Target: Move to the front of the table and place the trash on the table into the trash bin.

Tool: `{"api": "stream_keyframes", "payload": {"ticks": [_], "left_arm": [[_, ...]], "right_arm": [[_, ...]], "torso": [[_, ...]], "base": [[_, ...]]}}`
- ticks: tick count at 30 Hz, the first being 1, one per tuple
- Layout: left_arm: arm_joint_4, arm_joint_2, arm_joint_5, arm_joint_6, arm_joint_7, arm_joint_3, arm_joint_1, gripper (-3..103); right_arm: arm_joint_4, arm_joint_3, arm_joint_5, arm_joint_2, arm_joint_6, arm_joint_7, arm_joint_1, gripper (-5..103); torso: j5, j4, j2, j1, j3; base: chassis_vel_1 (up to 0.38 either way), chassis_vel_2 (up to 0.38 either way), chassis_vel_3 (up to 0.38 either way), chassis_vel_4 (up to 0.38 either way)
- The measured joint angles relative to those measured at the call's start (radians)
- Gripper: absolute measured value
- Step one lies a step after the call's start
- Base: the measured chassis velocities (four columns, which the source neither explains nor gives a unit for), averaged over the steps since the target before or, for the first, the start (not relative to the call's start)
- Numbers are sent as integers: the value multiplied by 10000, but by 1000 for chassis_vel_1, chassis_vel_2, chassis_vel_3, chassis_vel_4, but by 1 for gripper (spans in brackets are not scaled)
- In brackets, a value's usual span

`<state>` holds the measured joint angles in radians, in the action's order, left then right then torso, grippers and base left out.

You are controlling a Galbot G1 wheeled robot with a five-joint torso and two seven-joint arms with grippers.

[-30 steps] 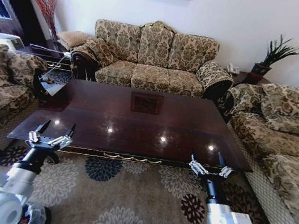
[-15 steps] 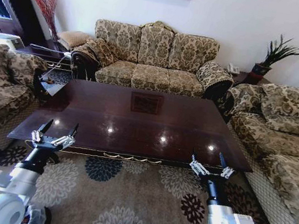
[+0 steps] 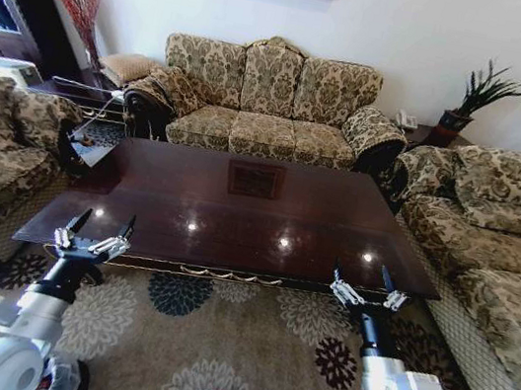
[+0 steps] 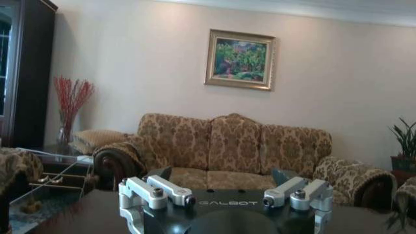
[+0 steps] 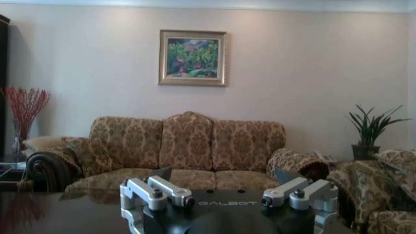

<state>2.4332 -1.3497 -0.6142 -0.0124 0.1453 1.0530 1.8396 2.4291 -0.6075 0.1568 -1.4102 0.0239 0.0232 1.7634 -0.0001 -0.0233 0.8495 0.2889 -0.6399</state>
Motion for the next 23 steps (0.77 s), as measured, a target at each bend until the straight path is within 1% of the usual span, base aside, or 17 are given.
{"api": "stream_keyframes", "payload": {"ticks": [23], "left_arm": [[-18,1,-6,8,-1,9,-2,100]], "right_arm": [[-13,1,12,3,6,-2,-6,100]], "torso": [[0,0,0,0,0]], "base": [[0,0,0,0]]}}
